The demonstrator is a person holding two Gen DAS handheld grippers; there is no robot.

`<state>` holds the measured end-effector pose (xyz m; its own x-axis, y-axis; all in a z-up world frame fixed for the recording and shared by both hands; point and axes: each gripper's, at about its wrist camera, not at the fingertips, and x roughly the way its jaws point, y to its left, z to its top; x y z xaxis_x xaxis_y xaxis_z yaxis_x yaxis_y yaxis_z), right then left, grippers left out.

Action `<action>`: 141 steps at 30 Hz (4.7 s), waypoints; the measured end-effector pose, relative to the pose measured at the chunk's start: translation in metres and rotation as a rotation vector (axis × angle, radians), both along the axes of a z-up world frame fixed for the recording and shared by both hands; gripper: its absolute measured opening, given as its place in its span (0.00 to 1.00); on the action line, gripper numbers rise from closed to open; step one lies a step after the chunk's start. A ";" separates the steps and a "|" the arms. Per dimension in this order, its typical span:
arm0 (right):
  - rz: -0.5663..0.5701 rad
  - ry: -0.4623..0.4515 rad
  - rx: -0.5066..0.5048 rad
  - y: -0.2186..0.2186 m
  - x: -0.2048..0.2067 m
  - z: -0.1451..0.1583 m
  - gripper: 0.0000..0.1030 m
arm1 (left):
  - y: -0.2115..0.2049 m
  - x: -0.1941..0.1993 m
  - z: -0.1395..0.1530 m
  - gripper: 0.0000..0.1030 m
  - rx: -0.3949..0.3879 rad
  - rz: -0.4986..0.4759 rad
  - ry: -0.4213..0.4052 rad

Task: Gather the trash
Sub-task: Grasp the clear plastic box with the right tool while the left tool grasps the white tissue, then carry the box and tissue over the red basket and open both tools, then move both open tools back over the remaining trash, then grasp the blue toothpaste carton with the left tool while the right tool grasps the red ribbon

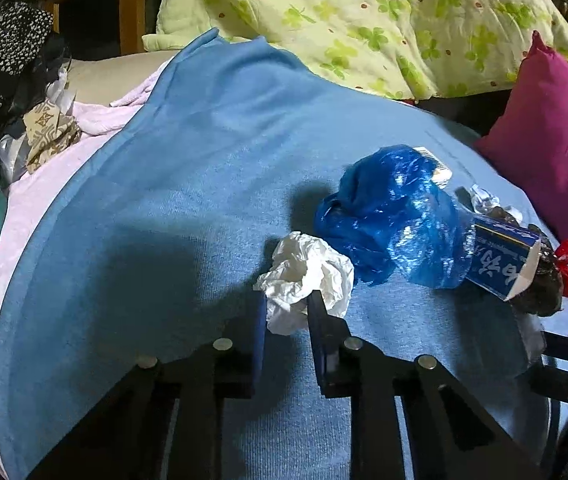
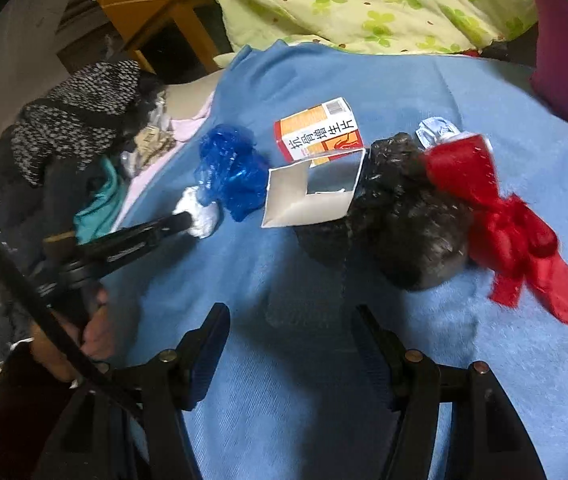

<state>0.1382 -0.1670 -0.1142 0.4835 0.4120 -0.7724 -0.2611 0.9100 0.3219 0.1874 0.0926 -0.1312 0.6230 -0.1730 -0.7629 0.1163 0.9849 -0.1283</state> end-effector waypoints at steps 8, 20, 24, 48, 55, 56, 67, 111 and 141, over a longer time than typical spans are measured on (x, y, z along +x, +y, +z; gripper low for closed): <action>-0.081 0.041 0.021 -0.017 0.013 -0.016 0.50 | -0.003 -0.013 0.010 0.17 -0.023 -0.034 -0.021; -0.001 0.064 0.105 -0.052 -0.043 0.005 0.48 | -0.039 -0.080 0.034 0.17 0.032 -0.039 -0.134; -0.018 0.050 0.134 -0.066 -0.072 0.011 0.48 | -0.061 -0.106 0.041 0.17 0.051 -0.043 -0.154; -0.298 -0.338 0.093 -0.188 -0.207 0.162 0.48 | -0.223 -0.203 0.184 0.17 0.281 -0.199 -0.470; -0.380 -0.398 0.088 -0.227 -0.232 0.179 0.48 | -0.270 -0.216 0.206 0.17 0.290 -0.272 -0.523; -0.391 -0.404 0.092 -0.233 -0.235 0.180 0.48 | -0.274 -0.217 0.206 0.17 0.294 -0.278 -0.527; -0.539 -0.456 0.112 -0.301 -0.273 0.189 0.48 | -0.342 -0.232 0.219 0.17 0.333 -0.384 -0.579; -0.811 -0.394 0.250 -0.422 -0.272 0.138 0.58 | -0.426 -0.195 0.192 0.77 0.211 -0.583 -0.544; -0.254 -0.024 0.203 -0.153 -0.009 0.048 0.58 | -0.120 -0.069 0.045 0.77 0.140 -0.149 -0.076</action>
